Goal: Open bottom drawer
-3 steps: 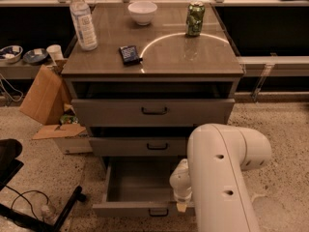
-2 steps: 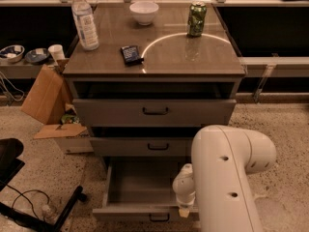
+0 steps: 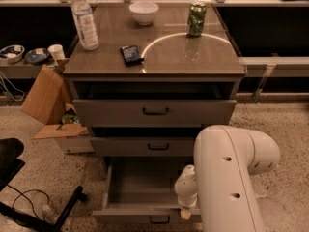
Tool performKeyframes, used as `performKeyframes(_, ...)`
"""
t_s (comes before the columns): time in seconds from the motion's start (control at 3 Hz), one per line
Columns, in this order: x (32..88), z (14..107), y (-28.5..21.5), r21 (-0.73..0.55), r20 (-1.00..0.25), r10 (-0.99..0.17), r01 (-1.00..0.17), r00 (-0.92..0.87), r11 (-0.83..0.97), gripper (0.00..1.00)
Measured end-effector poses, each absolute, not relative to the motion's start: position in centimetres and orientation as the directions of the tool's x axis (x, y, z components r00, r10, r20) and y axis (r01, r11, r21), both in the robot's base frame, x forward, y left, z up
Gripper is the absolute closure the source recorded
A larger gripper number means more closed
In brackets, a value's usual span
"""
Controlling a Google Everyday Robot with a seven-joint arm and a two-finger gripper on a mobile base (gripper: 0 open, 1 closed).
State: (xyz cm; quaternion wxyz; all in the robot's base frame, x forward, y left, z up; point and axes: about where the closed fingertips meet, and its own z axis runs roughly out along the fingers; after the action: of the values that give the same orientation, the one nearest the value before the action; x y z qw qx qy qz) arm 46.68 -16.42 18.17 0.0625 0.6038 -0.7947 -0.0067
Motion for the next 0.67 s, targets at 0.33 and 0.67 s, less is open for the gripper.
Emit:
performKeyframes(0.33, 46.83, 18.50, -16.95, 0.071, 0.091, -0.957, -0.956, -0.277, 0.284, 1.00)
performKeyframes(0.67, 46.92, 18.81, -17.55, 0.057, 0.089, -0.953, -0.954, -0.290, 0.295, 1.00)
